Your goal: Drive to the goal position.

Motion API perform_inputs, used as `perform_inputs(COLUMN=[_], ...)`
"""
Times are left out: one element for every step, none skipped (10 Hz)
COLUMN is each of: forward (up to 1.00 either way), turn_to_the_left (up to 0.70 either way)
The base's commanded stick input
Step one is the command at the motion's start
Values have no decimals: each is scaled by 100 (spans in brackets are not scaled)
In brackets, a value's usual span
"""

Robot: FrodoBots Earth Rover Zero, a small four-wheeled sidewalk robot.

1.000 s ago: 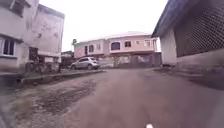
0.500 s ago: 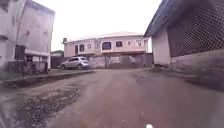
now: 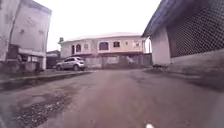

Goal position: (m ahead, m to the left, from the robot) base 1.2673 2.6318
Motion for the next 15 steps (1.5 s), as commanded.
perform_inputs(forward=[70, 70, 70, 70, 70, 70, 70, 70, 70, 70, 70, 70, 70, 70, 70], turn_to_the_left=[0, 0, 0, 0, 0, 0, 0, 0, 0, 0, 0, 0, 0, 0, 0])
